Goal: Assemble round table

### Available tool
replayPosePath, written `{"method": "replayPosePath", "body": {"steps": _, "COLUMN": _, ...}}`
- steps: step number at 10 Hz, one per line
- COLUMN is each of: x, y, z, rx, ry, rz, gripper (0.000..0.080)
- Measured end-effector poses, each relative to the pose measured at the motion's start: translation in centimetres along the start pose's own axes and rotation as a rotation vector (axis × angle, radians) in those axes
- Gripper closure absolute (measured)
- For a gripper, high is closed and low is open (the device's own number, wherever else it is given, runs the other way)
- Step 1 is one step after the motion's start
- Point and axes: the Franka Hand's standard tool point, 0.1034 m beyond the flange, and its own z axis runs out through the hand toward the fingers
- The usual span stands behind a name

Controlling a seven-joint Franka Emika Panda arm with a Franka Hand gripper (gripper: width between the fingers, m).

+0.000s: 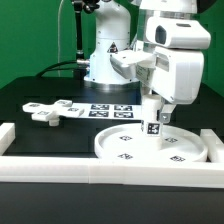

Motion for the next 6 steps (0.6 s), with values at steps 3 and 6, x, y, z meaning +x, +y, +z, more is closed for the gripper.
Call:
{"method": "replayPosePath", "body": {"steps": 3, "x": -0.07, "y": -0.06, "z": 0.09, "rx": 0.002, "ry": 0.0, "rz": 0.002, "gripper": 0.0393}}
{"method": "replayPosePath", "body": {"steps": 6, "x": -0.12, "y": -0.06, "z": 0.09, "rx": 0.003, "ry": 0.002, "rz": 0.07, "gripper": 0.0393}}
